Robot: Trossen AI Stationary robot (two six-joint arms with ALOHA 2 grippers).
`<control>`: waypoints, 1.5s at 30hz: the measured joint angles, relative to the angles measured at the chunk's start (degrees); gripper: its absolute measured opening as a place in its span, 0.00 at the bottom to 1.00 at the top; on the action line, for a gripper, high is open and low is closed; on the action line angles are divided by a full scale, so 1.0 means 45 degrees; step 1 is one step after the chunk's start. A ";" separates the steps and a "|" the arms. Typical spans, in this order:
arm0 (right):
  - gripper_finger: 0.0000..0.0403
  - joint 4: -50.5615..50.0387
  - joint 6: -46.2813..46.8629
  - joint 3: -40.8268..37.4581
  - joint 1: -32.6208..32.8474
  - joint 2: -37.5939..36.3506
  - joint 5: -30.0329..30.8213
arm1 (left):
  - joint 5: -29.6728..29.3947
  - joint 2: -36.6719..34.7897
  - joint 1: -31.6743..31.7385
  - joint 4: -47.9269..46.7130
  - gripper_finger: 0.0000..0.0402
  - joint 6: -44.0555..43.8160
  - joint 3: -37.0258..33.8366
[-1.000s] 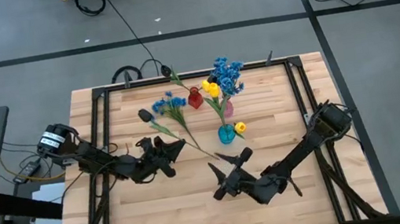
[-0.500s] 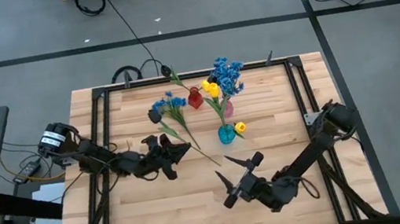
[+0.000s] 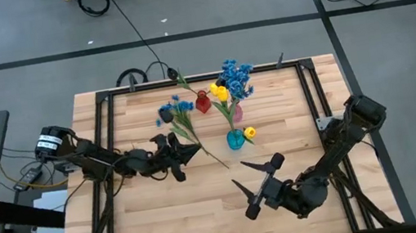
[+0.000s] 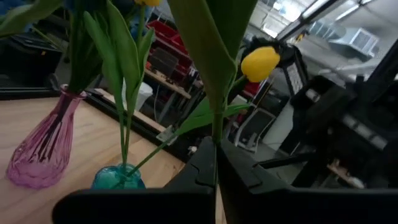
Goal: Sort flowers into vase by color
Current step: Put the black flower into the red vase
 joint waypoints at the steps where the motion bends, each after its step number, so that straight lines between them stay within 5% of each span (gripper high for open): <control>1: 0.67 -0.0146 0.0001 0.0000 -0.0014 -0.0140 -0.0109 | 0.0115 -0.0094 0.0068 -0.0274 0.02 0.0053 0.0048; 6: 0.67 -0.1615 0.0874 0.0000 -0.0197 -0.0905 -0.1085 | 0.0574 -0.0685 0.0459 -0.2191 0.02 0.0427 0.0597; 14: 0.67 -0.8491 0.7363 0.0005 -0.1335 -0.2546 -0.5133 | 0.0857 -0.1782 0.0741 -0.4846 0.02 0.1334 0.1246; 19: 0.67 -1.0682 0.9201 0.0005 -0.1943 -0.3289 -0.7189 | 0.0868 -0.2915 0.1158 -0.6337 0.02 0.1628 0.1226; 30: 0.67 -1.2050 0.9585 -0.0690 -0.2859 -0.4120 -0.8071 | -0.0198 -0.3734 0.1420 -0.7526 0.02 0.3493 0.1221; 34: 0.66 -1.1122 0.9747 -0.1797 -0.3612 -0.4889 -0.9799 | -0.0197 -0.3734 0.1691 -0.8335 0.02 0.3645 0.1217; 39: 0.66 -0.9441 0.9361 -0.2713 -0.4584 -0.5318 -1.3816 | -0.0202 -0.3734 0.1820 -0.8824 0.02 0.4454 0.1217; 45: 0.66 -0.9421 0.8826 -0.3085 -0.5196 -0.5318 -1.4256 | -0.0202 -0.3734 0.1747 -0.9066 0.02 0.5068 0.1221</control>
